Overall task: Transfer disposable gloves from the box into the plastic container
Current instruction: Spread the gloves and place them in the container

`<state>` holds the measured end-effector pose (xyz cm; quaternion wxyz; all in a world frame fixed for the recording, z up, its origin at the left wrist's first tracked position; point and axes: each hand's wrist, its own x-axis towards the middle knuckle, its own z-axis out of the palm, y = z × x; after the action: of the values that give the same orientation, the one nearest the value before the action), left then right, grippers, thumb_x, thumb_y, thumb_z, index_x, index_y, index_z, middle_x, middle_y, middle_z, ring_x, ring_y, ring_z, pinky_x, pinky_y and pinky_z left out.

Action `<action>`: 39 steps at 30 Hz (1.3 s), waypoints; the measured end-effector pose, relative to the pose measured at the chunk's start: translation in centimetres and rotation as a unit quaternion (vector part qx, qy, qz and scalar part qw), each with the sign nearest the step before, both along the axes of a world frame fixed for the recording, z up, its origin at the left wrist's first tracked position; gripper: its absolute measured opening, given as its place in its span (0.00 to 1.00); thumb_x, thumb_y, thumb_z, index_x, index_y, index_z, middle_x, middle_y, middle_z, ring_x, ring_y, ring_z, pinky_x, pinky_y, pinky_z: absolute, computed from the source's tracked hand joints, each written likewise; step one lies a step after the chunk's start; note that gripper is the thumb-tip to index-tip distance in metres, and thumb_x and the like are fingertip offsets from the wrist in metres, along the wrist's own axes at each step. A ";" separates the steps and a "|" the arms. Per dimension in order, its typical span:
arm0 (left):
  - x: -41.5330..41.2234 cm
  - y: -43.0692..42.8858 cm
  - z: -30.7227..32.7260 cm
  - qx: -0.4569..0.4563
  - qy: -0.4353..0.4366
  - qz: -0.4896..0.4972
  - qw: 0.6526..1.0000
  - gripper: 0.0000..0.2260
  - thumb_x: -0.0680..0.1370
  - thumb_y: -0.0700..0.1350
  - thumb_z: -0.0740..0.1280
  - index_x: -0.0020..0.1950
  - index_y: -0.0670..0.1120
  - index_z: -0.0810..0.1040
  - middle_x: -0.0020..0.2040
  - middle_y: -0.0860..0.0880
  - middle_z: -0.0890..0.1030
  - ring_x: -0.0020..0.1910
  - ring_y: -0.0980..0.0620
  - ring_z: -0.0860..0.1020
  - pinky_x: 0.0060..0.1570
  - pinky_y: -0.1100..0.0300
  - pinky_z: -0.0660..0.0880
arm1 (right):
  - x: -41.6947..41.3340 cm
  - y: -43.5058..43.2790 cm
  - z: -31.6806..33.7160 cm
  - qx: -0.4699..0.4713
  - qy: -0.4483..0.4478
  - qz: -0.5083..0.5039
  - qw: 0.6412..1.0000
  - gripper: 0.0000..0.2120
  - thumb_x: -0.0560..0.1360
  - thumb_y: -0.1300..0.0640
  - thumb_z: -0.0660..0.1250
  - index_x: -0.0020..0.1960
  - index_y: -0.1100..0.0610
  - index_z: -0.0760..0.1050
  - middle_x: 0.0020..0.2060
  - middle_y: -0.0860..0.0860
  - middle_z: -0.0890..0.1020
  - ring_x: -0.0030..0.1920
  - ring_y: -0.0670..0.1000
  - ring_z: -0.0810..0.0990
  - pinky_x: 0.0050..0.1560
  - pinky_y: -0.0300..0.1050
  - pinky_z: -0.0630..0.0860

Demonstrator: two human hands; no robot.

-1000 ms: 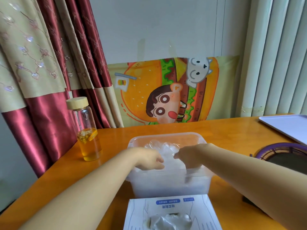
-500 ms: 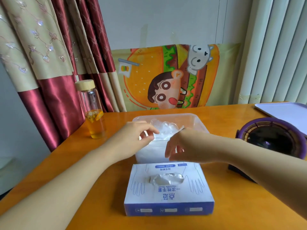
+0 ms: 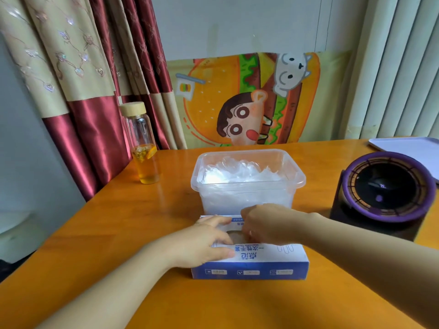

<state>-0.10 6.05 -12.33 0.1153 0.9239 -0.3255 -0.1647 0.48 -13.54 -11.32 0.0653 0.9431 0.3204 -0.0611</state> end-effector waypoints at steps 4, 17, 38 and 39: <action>-0.3 0.0 0.0 -0.043 -0.012 0.018 0.999 0.21 0.78 0.59 0.63 0.69 0.58 0.65 0.72 0.60 0.63 0.68 0.62 0.61 0.65 0.65 0.62 | -0.9 -0.8 2.0 0.112 0.004 -0.027 0.993 0.08 0.80 0.53 0.61 0.53 0.52 0.78 0.51 0.46 0.75 0.45 0.48 0.75 0.45 0.40 0.73; -0.7 -0.5 0.9 -0.016 -0.018 0.053 0.998 0.31 0.76 0.60 0.66 0.73 0.56 0.55 0.75 0.56 0.62 0.69 0.54 0.66 0.61 0.61 0.70 | -1.9 -0.9 3.6 0.217 -0.063 -0.068 0.972 0.10 0.80 0.52 0.59 0.57 0.53 0.75 0.54 0.48 0.80 0.47 0.48 0.78 0.49 0.42 0.76; -0.2 -0.5 0.6 -0.007 -0.009 0.054 0.998 0.32 0.76 0.60 0.65 0.75 0.58 0.54 0.77 0.56 0.60 0.72 0.52 0.65 0.64 0.56 0.68 | -1.9 -0.4 7.4 0.215 -0.131 -0.074 0.965 0.09 0.76 0.49 0.66 0.53 0.51 0.82 0.47 0.45 0.84 0.45 0.45 0.81 0.49 0.46 0.79; -0.2 -0.4 0.5 -0.003 -0.010 0.056 0.998 0.32 0.76 0.60 0.65 0.75 0.58 0.54 0.77 0.56 0.60 0.72 0.52 0.64 0.65 0.56 0.67 | -2.0 -0.5 7.9 0.192 -0.146 -0.074 0.968 0.10 0.77 0.48 0.65 0.54 0.49 0.81 0.48 0.44 0.84 0.46 0.46 0.81 0.49 0.46 0.79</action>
<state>-0.31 5.61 -11.82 0.1243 0.9420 -0.2746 -0.1477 -1.57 -14.04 -3.46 -0.0762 0.9577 0.2423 0.1350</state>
